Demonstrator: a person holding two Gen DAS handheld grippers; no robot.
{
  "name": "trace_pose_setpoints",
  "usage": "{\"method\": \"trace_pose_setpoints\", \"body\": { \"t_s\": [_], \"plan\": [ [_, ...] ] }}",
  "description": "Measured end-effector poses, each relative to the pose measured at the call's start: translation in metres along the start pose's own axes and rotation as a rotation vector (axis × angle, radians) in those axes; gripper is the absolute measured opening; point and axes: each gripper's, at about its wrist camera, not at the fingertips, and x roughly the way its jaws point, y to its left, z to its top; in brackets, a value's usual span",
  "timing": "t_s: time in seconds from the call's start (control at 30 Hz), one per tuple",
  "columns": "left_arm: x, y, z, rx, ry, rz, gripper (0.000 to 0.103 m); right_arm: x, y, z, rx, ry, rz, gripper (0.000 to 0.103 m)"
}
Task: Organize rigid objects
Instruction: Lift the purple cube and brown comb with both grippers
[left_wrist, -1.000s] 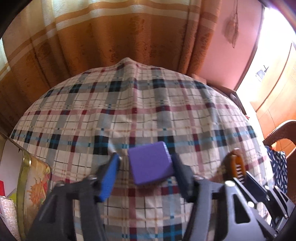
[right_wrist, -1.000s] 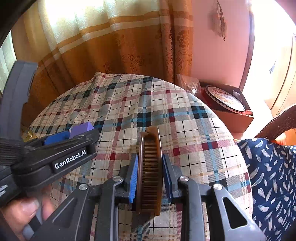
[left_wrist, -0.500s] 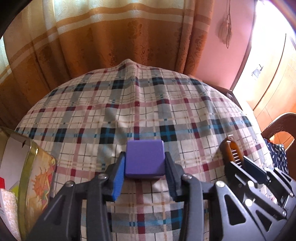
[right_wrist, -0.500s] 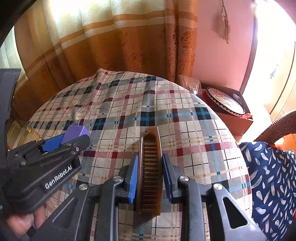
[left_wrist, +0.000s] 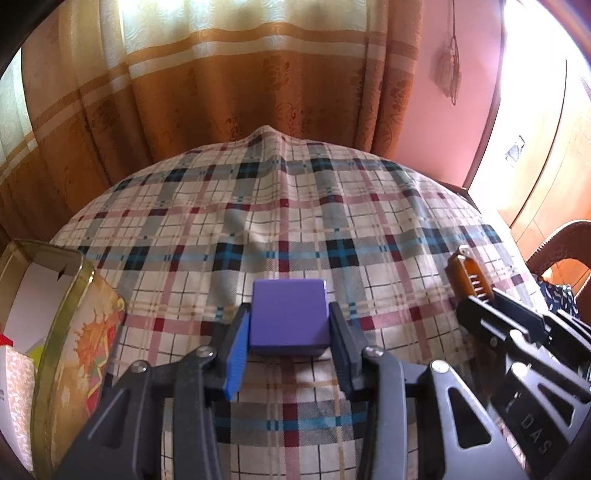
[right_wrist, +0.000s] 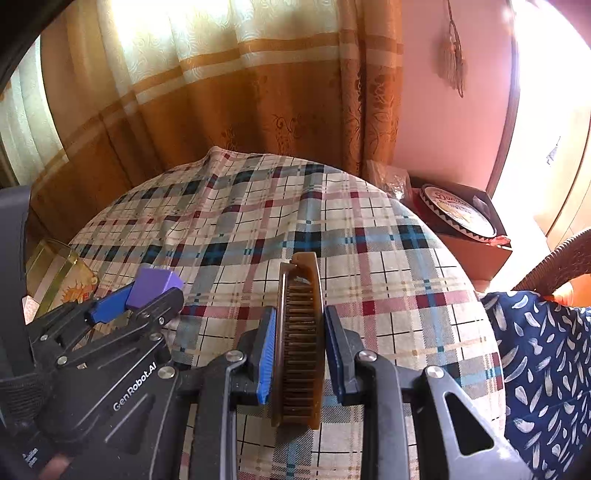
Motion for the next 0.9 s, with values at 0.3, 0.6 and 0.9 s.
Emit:
{"method": "trace_pose_setpoints", "body": {
  "t_s": [0.3,0.6,0.9],
  "plan": [
    [-0.011,0.014,-0.011,-0.056,-0.022,-0.004,0.039,-0.007,0.0,-0.001,0.002,-0.038,-0.007,0.028],
    [-0.029,0.021,-0.017,-0.079,-0.114,0.016,0.039,-0.019,0.001,-0.002,-0.001,-0.094,0.0,0.028],
    [-0.047,0.023,-0.024,-0.069,-0.184,0.041,0.039,-0.03,0.001,-0.004,-0.001,-0.15,-0.013,0.028]
  ]
}}
